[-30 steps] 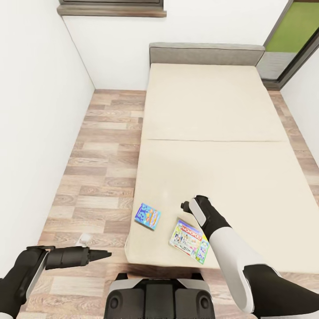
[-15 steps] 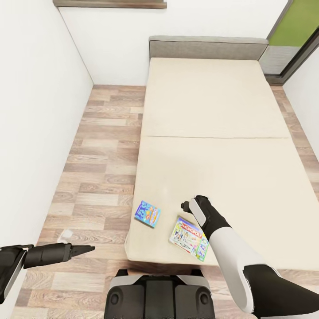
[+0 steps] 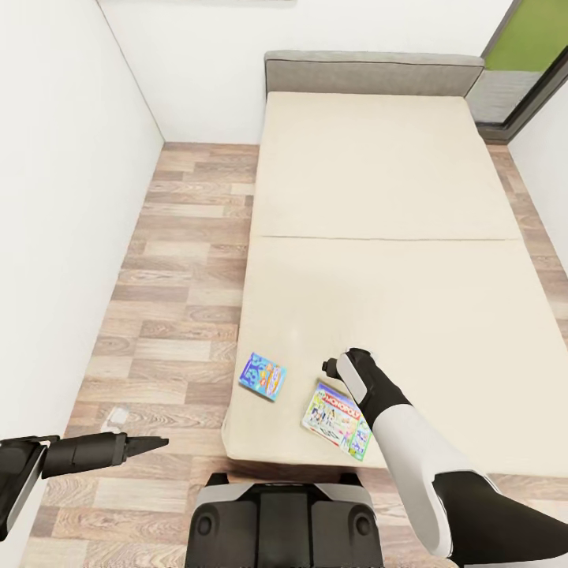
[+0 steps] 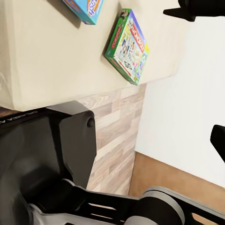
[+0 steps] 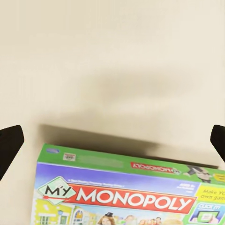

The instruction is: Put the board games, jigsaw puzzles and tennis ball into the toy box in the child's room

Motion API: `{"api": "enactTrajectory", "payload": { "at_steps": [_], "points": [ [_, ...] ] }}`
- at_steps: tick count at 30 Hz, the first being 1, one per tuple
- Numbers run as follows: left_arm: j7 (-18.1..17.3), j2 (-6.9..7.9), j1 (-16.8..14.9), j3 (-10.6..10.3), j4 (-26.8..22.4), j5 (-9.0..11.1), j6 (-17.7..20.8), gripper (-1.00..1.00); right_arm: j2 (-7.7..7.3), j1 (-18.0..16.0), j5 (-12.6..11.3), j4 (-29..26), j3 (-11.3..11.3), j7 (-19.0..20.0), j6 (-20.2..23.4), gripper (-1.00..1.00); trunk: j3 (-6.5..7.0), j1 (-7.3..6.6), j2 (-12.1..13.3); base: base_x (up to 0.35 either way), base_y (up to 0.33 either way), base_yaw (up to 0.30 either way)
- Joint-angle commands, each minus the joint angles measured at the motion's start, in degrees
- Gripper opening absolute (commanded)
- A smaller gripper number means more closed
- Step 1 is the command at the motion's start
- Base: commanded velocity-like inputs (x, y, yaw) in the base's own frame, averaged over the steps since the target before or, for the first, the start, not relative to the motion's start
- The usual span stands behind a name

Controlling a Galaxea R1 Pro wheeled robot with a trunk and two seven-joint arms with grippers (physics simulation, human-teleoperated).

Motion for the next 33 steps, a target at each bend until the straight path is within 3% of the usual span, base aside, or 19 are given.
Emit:
{"api": "enactTrajectory", "payload": {
  "at_steps": [1, 33],
  "points": [
    [-0.19, 0.01, -0.02, 0.00, -0.03, -0.02, 0.58, 1.00, 0.01, -0.01, -0.47, -0.08, 0.01, -0.45, 0.14, 1.00, -0.16, 0.03, -0.09, 0.000, 0.000, 0.000],
    [0.23, -0.05, -0.02, -0.19, -0.05, -0.04, 0.24, 1.00, 0.01, 0.12, 0.07, -0.15, 0.26, -0.45, -1.53, 1.00, -3.05, 0.03, -0.09, 0.000, 0.000, 0.000]
  ]
}}
